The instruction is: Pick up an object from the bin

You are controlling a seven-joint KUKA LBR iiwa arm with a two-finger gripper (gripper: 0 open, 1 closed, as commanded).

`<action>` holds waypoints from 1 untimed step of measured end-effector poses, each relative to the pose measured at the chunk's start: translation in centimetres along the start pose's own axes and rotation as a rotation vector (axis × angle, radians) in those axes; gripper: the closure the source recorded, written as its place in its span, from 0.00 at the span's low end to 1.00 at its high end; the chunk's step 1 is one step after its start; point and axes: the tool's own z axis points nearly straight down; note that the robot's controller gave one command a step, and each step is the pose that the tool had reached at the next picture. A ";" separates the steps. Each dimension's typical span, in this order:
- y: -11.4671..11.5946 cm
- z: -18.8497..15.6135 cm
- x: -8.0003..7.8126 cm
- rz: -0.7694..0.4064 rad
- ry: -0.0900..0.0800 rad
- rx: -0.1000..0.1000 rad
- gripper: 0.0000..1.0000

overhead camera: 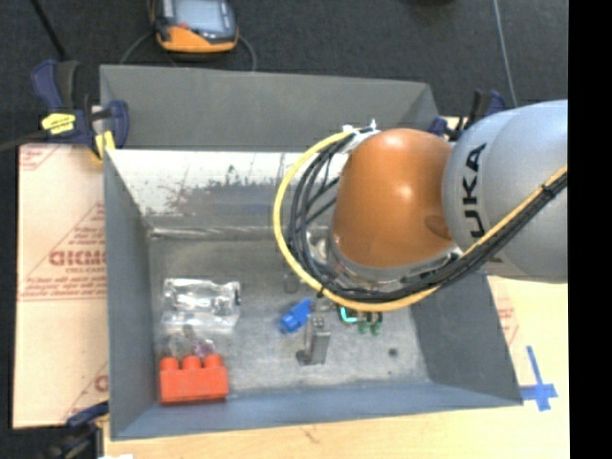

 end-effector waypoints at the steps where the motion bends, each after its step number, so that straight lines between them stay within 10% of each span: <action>1: -4.4 12.2 -6.2 0.103 -0.002 0.001 0.00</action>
Offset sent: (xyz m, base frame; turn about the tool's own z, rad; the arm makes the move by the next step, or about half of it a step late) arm 0.0617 -0.0419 -0.1179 0.0992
